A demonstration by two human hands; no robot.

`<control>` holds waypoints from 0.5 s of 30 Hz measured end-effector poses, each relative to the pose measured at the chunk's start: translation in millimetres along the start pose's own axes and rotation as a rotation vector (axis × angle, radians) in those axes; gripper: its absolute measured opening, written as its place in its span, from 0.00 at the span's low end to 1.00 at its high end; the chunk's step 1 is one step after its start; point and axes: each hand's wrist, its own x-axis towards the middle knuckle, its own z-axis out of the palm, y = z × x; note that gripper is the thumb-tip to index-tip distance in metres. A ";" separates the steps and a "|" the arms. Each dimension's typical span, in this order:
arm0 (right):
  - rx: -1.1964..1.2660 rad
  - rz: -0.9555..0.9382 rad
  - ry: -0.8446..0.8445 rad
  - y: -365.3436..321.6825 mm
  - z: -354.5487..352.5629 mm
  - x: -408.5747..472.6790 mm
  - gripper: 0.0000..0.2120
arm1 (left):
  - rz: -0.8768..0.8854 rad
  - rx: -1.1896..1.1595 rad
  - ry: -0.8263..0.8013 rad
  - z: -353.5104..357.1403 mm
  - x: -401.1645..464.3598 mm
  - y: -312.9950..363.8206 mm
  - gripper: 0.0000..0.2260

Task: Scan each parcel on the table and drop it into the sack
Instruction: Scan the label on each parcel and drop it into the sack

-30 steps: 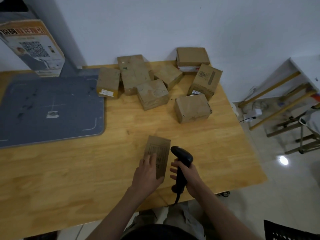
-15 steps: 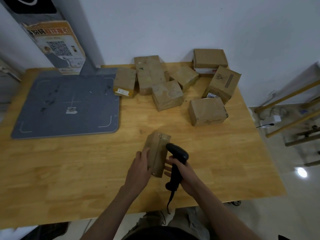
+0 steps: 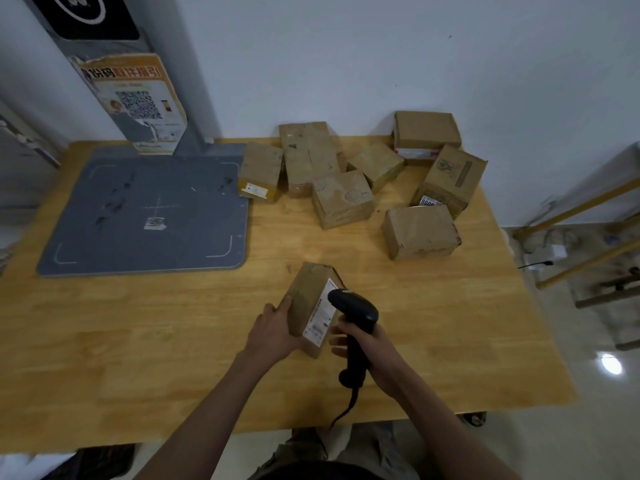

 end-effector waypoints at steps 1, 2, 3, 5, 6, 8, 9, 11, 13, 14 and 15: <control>-0.028 -0.017 0.016 -0.8 -4.4 -1.3 0.11 | 0.003 -0.007 -0.020 -2.3 1.1 -3.3 0.49; -0.064 -0.036 0.028 -1.1 -9.0 -2.1 0.09 | 0.006 -0.017 -0.034 -4.1 1.2 -5.8 0.49; -0.115 -0.054 0.040 -1.0 -14.0 -3.1 0.09 | 0.008 -0.030 -0.043 -5.6 1.1 -7.9 0.50; -0.273 -0.086 0.060 -0.7 -23.6 -4.5 0.08 | 0.010 -0.053 -0.059 -6.9 1.0 -11.6 0.50; -0.379 -0.104 0.063 -1.0 -27.7 -5.0 0.08 | 0.011 -0.058 -0.066 -7.1 0.9 -13.5 0.50; -0.614 -0.139 0.049 -2.2 -32.9 -5.4 0.09 | 0.010 -0.063 -0.072 -7.1 1.2 -16.6 0.49; -0.715 -0.158 0.025 -3.3 -33.8 -5.6 0.09 | 0.010 -0.064 -0.071 -7.1 1.4 -17.4 0.49; -0.845 -0.195 -0.039 -5.1 -32.4 -5.8 0.12 | 0.010 -0.067 -0.066 -6.9 1.5 -17.2 0.49; -0.929 -0.232 -0.091 -5.6 -28.3 -5.3 0.14 | 0.011 -0.070 -0.059 -6.4 1.0 -15.6 0.48; -0.963 -0.253 -0.112 -5.6 -25.9 -5.1 0.15 | 0.014 -0.069 -0.056 -6.0 0.5 -14.8 0.48; -0.987 -0.273 -0.126 -5.3 -23.8 -4.7 0.16 | 0.015 -0.067 -0.055 -5.7 0.2 -14.2 0.48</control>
